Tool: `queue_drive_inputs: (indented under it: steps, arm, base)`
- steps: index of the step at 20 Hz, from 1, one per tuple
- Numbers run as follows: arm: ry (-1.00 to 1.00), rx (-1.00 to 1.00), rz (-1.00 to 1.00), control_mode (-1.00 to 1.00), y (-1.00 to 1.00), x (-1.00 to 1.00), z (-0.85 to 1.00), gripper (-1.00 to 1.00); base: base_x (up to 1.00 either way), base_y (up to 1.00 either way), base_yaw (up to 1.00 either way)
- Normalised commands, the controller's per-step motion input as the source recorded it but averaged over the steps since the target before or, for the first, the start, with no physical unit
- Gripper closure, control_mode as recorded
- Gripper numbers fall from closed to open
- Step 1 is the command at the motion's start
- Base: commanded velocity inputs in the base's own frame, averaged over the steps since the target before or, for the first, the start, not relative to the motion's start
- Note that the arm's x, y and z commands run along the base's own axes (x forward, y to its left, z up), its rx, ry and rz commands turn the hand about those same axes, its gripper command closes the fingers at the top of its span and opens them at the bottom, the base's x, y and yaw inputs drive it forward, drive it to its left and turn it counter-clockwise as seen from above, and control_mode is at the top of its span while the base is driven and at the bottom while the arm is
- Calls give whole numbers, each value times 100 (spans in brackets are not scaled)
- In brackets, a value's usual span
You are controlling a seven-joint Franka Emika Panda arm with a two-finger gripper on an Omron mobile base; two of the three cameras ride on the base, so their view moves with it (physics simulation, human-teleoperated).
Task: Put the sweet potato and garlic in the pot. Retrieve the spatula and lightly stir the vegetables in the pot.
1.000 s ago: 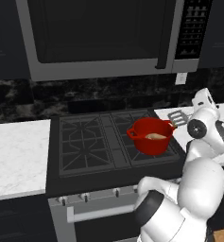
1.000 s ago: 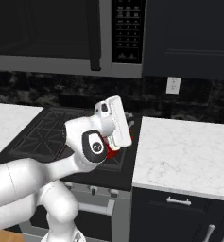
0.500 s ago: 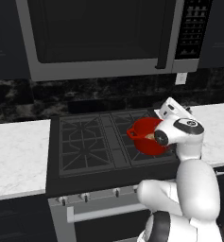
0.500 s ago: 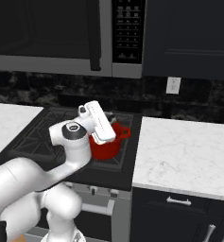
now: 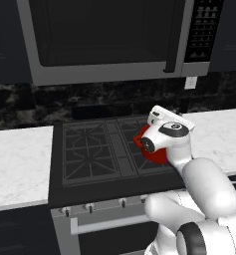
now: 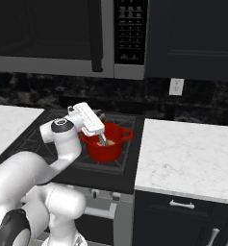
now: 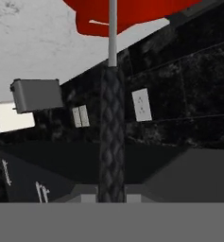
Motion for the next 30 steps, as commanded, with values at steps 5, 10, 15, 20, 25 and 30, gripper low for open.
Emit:
queue_drive_inputs:
  steps: [5,10,15,20,25,30]
  arm:
    - [10,-21,0,-100,35,41,13,100]
    - [9,-8,0,-100,11,6,-2,100]
    - [0,-7,0,-100,-2,10,-5,100]
    - [0,0,0,-100,0,21,-37,100]
    - [0,3,4,-100,2,14,-33,100]
    - [-5,5,5,-100,5,13,-7,100]
  base:
    - [0,0,0]
    - [0,0,0]
    - [0,0,0]
    - [0,0,0]
    - [0,0,0]
    - [0,0,0]
